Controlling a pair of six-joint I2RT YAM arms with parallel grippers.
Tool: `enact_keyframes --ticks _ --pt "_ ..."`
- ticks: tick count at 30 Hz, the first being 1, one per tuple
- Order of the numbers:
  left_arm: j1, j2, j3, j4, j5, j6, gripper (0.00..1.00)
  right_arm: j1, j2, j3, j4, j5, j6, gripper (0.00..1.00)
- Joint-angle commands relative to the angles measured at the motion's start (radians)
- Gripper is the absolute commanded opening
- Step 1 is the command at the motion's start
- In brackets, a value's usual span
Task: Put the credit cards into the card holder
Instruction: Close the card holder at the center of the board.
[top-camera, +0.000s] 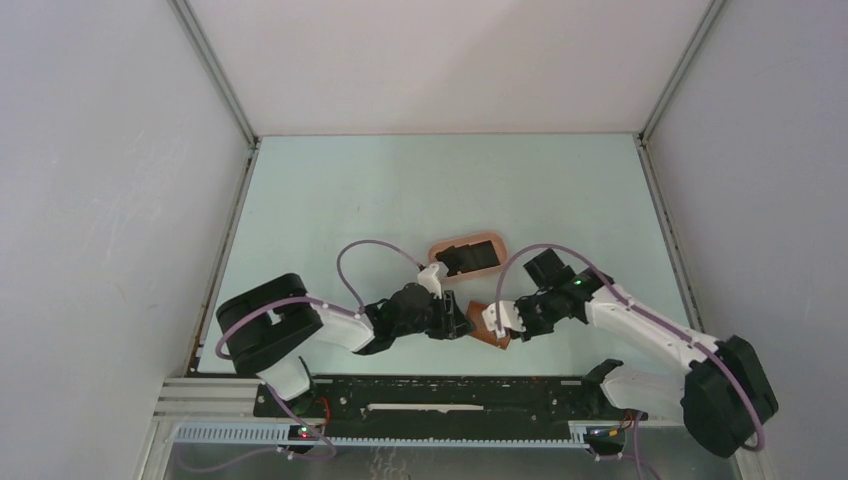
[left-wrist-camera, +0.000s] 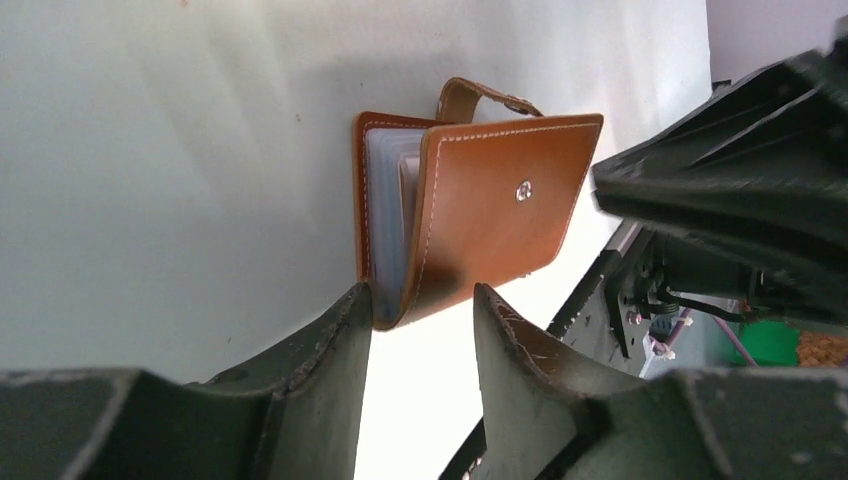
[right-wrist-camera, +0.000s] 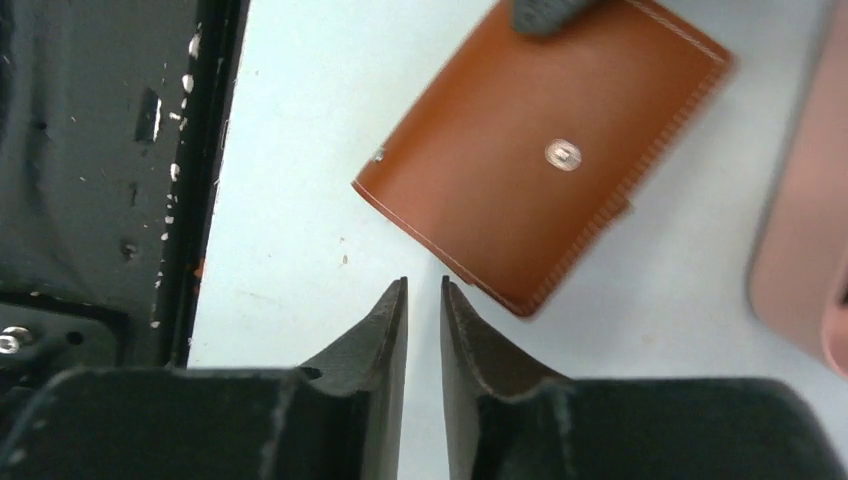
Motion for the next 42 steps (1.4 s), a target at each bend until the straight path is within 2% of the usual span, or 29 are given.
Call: enact_keyframes --ticks 1,5,8,10,14,18,20,24,31,37,39,42 --pt "-0.008 -0.119 -0.038 -0.045 -0.085 -0.001 0.48 -0.115 -0.120 0.074 -0.103 -0.227 0.007 0.31" --pt "-0.008 -0.233 -0.030 -0.150 -0.145 0.060 0.49 -0.161 -0.155 0.113 -0.071 -0.326 0.137 0.40" --pt "-0.008 -0.293 0.002 -0.198 -0.153 0.108 0.50 -0.156 -0.124 0.136 0.027 -0.338 0.296 0.40" --pt "-0.008 -0.307 0.041 -0.222 -0.140 0.138 0.49 -0.152 -0.080 0.155 0.075 -0.331 0.372 0.33" --pt "-0.008 -0.255 0.126 -0.247 -0.103 0.174 0.42 -0.132 0.033 0.199 0.059 -0.283 0.415 0.11" --pt "-0.008 -0.140 0.183 -0.217 -0.032 0.175 0.33 -0.110 0.130 0.196 -0.011 -0.226 0.343 0.03" --pt "-0.008 -0.084 0.199 -0.187 -0.004 0.166 0.31 -0.104 0.159 0.188 -0.026 -0.196 0.312 0.02" --pt "-0.008 0.012 0.223 -0.169 0.017 0.148 0.29 -0.090 0.197 0.167 0.003 -0.111 0.310 0.02" --pt "-0.008 0.090 0.217 -0.178 0.011 0.112 0.22 -0.090 0.284 0.174 0.030 -0.030 0.363 0.03" --pt "-0.009 0.070 0.176 -0.132 0.024 0.106 0.21 -0.114 0.251 0.188 -0.027 -0.136 0.329 0.08" --pt "-0.009 0.050 0.164 -0.114 0.030 0.111 0.23 -0.156 0.212 0.208 -0.057 -0.221 0.325 0.12" --pt "-0.011 0.021 0.154 -0.100 0.045 0.123 0.26 -0.218 0.144 0.213 -0.049 -0.294 0.347 0.26"
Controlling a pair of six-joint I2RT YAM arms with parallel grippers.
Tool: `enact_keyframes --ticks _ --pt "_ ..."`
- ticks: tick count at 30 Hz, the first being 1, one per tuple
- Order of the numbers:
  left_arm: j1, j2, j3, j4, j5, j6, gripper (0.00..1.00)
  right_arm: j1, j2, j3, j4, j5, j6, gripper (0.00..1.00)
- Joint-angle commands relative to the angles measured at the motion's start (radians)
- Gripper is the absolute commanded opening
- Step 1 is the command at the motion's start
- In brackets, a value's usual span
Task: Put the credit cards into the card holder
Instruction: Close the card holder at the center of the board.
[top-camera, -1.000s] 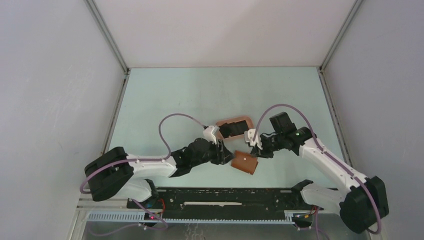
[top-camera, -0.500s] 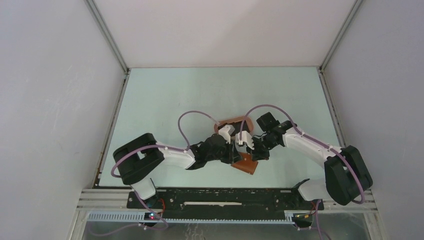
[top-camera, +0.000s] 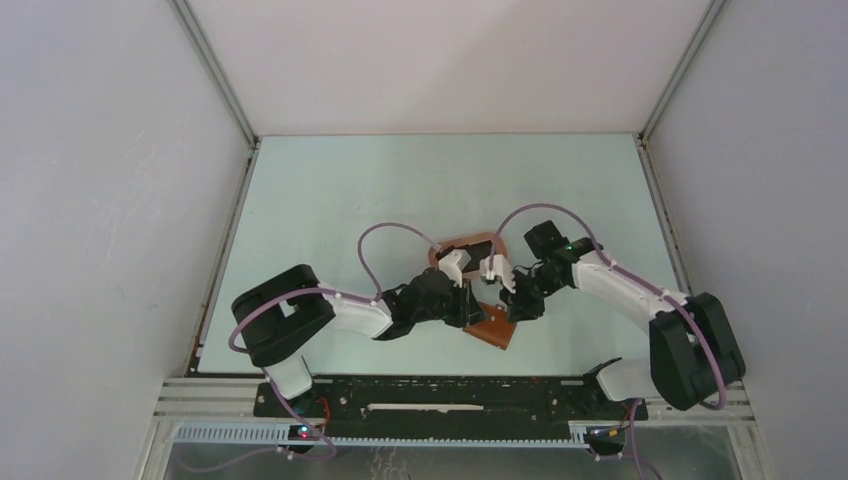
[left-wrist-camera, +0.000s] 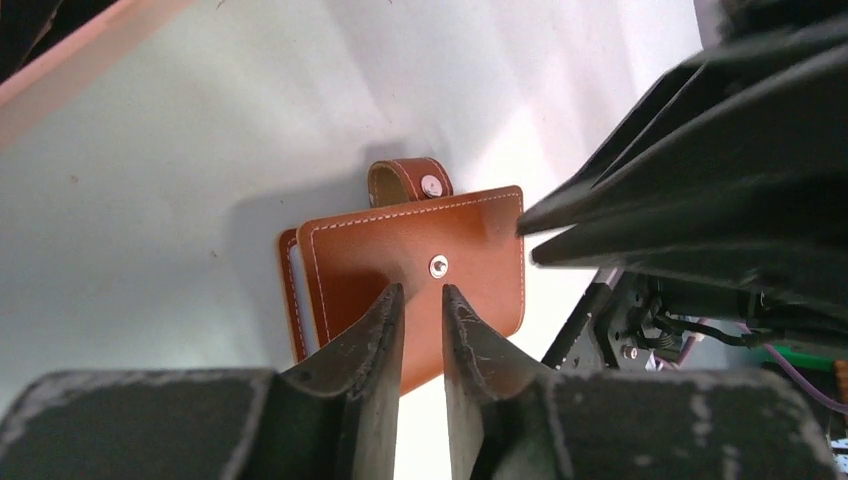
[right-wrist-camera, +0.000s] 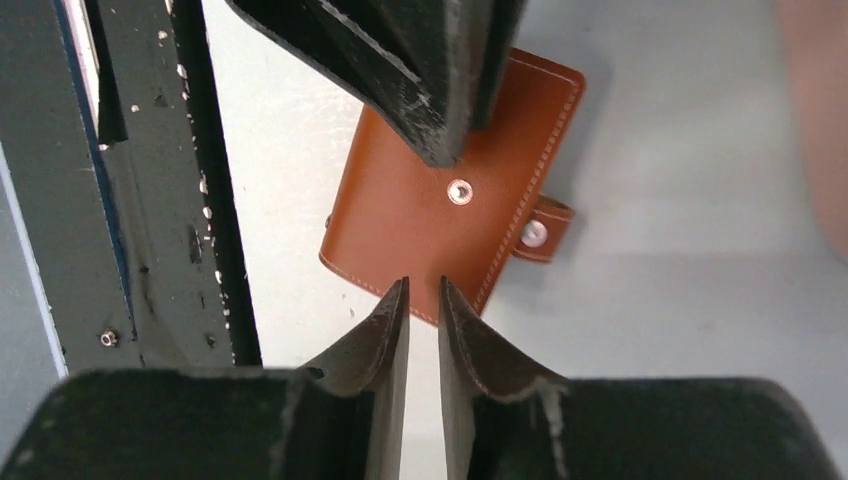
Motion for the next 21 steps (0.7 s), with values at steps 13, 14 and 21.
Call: enact_keyframes --ticks 13,14,21 --pt "-0.007 -0.280 -0.185 0.053 -0.028 0.038 0.43 -0.131 0.000 0.031 0.047 0.021 0.071 0.13" --pt "-0.007 -0.288 -0.190 0.044 -0.031 0.030 0.43 -0.116 0.009 0.031 0.037 0.026 0.063 0.10" --pt "-0.012 -0.291 -0.243 0.026 -0.076 -0.056 0.38 0.054 0.003 0.030 0.006 -0.012 0.056 0.02"
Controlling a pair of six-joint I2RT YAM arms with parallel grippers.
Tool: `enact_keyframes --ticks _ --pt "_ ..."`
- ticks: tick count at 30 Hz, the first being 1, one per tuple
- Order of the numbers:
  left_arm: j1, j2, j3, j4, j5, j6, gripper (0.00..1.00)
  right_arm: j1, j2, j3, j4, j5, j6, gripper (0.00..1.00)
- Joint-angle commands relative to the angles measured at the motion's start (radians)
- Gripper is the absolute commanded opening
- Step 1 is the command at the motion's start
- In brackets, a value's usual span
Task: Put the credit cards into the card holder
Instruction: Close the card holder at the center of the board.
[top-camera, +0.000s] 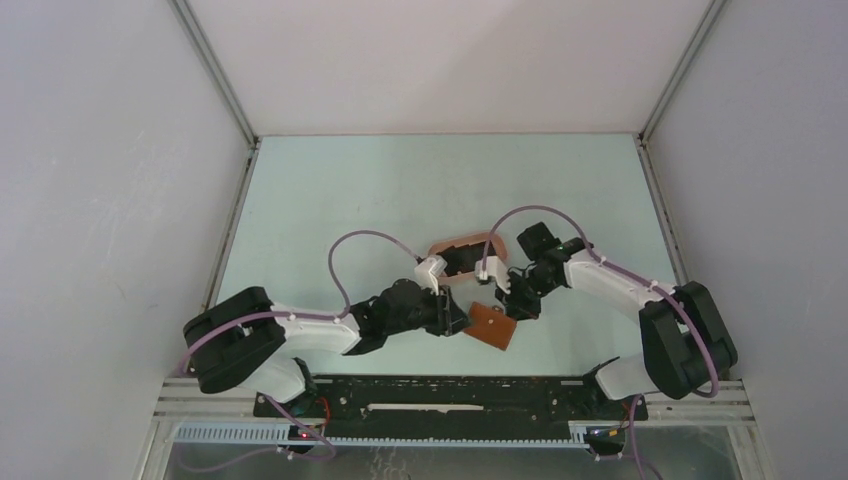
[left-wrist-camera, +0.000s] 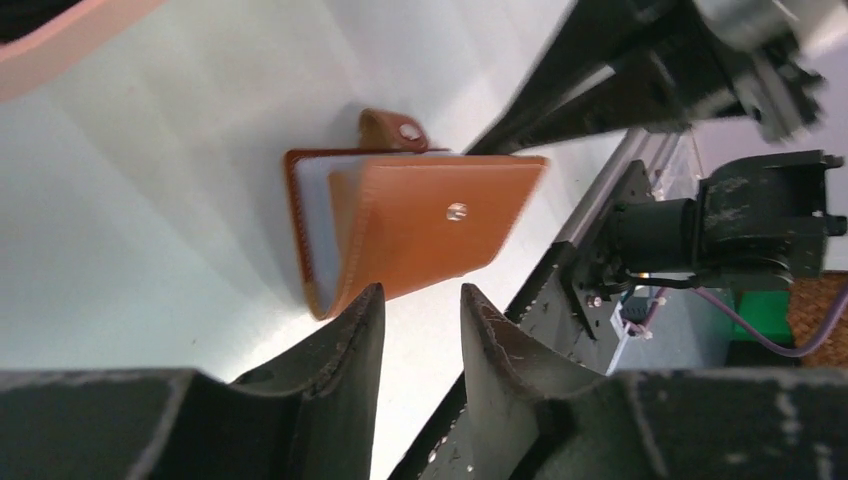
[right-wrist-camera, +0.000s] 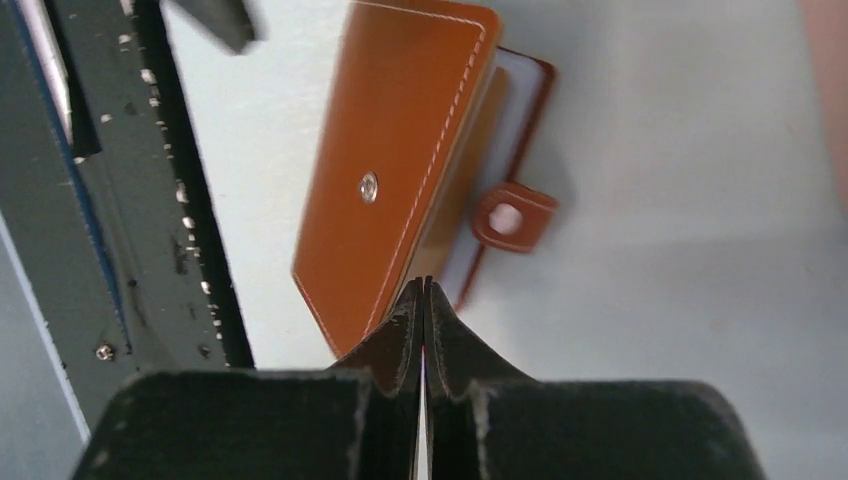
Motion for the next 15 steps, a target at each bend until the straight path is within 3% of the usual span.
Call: enact_keyframes --ticks 1,7,11,15 --pt "-0.007 -0.038 -0.078 0.010 -0.075 -0.061 0.39 0.121 -0.027 0.028 -0.012 -0.029 0.009 0.03" --pt "-0.007 -0.204 -0.182 -0.027 -0.175 -0.079 0.40 0.291 -0.028 0.034 0.064 0.014 0.086 0.10" --pt "-0.007 -0.311 -0.213 -0.076 -0.199 -0.069 0.40 0.278 -0.056 0.044 0.054 0.028 0.088 0.12" --pt "-0.012 -0.347 -0.232 -0.036 -0.151 -0.049 0.41 0.179 -0.145 0.036 0.050 0.006 0.068 0.18"
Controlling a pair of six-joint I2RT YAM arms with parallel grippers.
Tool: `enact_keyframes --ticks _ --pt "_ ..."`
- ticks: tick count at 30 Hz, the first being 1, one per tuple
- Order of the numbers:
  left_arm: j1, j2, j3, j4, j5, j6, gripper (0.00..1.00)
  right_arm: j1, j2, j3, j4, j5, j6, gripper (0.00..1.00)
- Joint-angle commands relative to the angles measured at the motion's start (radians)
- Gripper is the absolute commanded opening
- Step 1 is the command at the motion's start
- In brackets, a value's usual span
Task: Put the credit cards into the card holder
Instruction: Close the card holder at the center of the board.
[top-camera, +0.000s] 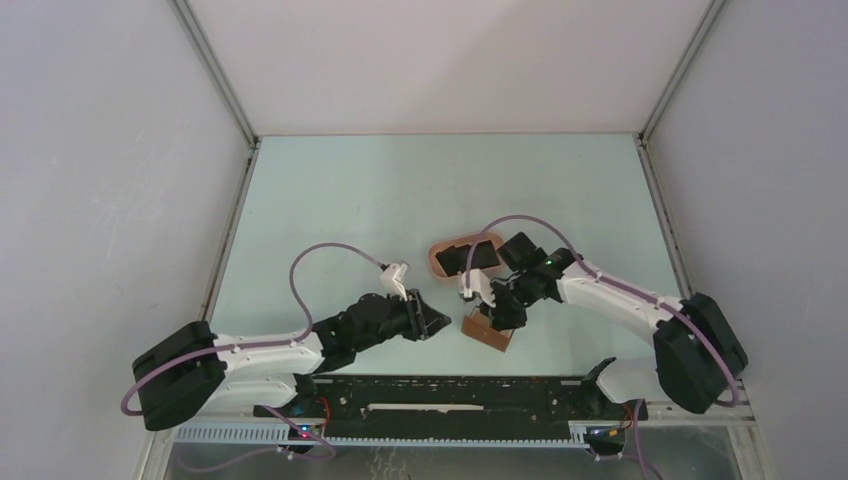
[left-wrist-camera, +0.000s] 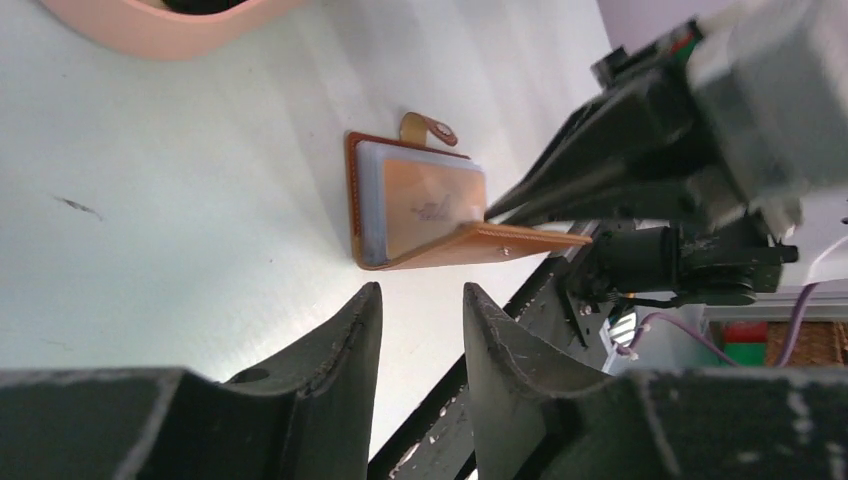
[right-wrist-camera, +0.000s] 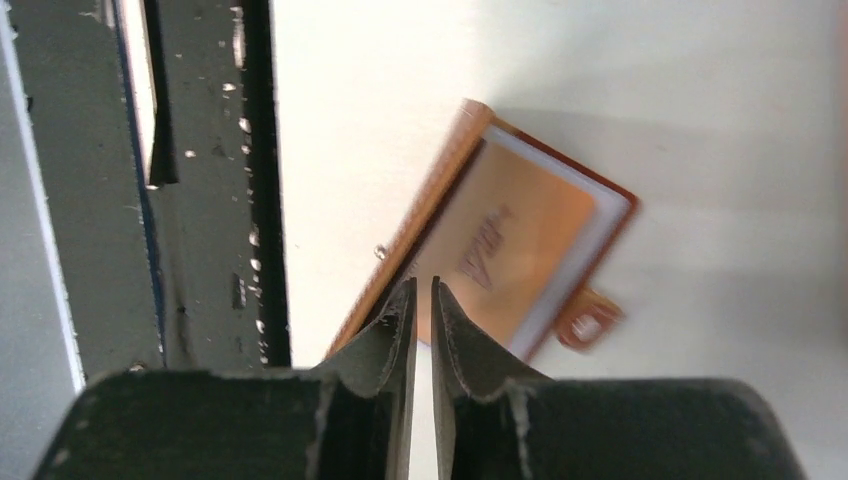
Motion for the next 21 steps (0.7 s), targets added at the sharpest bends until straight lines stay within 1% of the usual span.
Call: enact_keyframes --ticks 1,4,8,10,11,14,16,18,21 --pt "-0.013 -0.021 -0.037 0.063 0.020 0.014 0.41 -0.097 -0.131 0.026 0.018 -0.016 -0.005 0.20" --pt "-0.027 0.029 -0.034 0.109 0.051 0.014 0.40 -0.123 -0.165 -0.006 0.033 -0.014 -0.033 0.28" --pt "-0.047 0.083 -0.005 0.130 0.051 0.023 0.42 -0.096 -0.155 -0.011 -0.030 -0.070 -0.113 0.27" --pt "-0.049 0.088 0.004 0.135 0.045 0.041 0.46 -0.067 -0.142 -0.010 -0.048 -0.077 -0.125 0.26" --pt "-0.049 0.086 0.006 0.134 0.033 0.057 0.50 -0.058 -0.136 -0.009 -0.062 -0.086 -0.140 0.25" --pt "-0.049 0.075 0.007 0.136 -0.002 0.127 0.60 -0.042 -0.136 -0.008 -0.102 -0.142 -0.189 0.25" --pt "-0.049 0.068 0.007 0.140 -0.012 0.185 0.63 -0.037 -0.140 -0.007 -0.128 -0.182 -0.212 0.25" --pt "-0.049 0.067 0.014 0.159 0.014 0.254 0.64 -0.032 -0.140 -0.007 -0.136 -0.202 -0.222 0.26" --pt "-0.049 0.078 0.036 0.176 0.094 0.311 0.67 -0.019 -0.117 -0.007 -0.139 -0.204 -0.226 0.26"
